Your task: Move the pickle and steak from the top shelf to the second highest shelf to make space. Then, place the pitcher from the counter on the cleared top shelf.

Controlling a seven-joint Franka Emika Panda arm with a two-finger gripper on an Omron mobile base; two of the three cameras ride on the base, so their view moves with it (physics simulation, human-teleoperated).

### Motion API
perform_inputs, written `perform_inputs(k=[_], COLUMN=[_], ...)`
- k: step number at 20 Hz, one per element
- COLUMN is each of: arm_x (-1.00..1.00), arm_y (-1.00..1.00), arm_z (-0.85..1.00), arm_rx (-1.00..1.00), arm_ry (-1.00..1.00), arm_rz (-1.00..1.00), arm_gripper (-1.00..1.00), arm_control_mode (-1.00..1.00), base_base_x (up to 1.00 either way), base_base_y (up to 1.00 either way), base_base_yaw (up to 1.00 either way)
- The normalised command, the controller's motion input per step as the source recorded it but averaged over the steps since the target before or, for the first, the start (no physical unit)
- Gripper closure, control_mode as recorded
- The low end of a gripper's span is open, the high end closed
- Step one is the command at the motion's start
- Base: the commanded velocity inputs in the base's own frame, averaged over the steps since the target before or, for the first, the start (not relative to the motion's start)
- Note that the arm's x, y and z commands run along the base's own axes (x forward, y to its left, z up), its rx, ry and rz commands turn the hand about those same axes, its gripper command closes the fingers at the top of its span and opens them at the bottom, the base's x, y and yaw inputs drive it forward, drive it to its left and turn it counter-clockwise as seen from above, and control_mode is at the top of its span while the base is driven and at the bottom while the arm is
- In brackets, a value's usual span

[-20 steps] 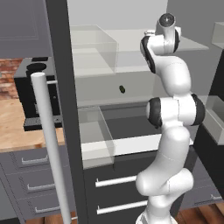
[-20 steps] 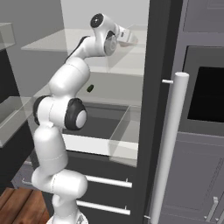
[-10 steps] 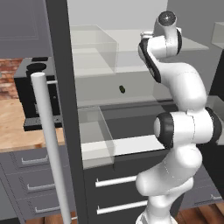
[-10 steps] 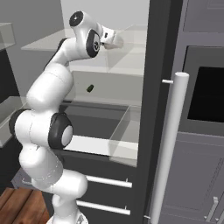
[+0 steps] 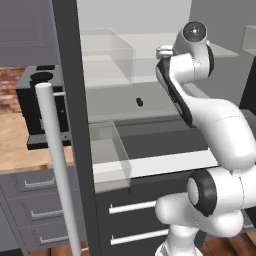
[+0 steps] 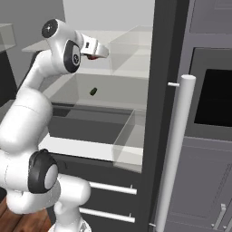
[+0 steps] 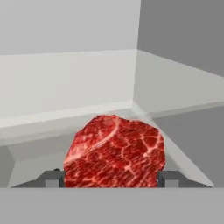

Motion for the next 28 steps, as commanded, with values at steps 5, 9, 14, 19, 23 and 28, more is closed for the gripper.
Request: perform_inputs(k=[5,9,14,19,23,28], arm_x=[-1.0,-1.0,-0.95,-0.65,-0.13,0.18], arm_y=[0.26,0.13,0.03,0.0,0.0,0.0], arm_z=[-0.03,-0.23,-0.52,-0.62,-0.52,-0.21], arm_rx=[0.0,0.0,0.0,-0.01,-0.01,0.0], arm_ry=[0.03,0.04,0.07,0.14,0.1,0.0], arm_rz=[0.07,0.1,0.12,0.1,0.03,0.0], arm_gripper=[1.0,1.0,1.0,1.0,1.0,1.0], arm_control_mode=[-1.0,-1.0,-1.0,-1.0,-1.0,-1.0], base_base_x=[0.0,0.0,0.0,0.0,0.0,0.0], base_base_y=[0.0,0.0,0.0,0.0,0.0,0.0], base_base_yaw=[0.0,0.0,0.0,0.0,0.0,0.0])
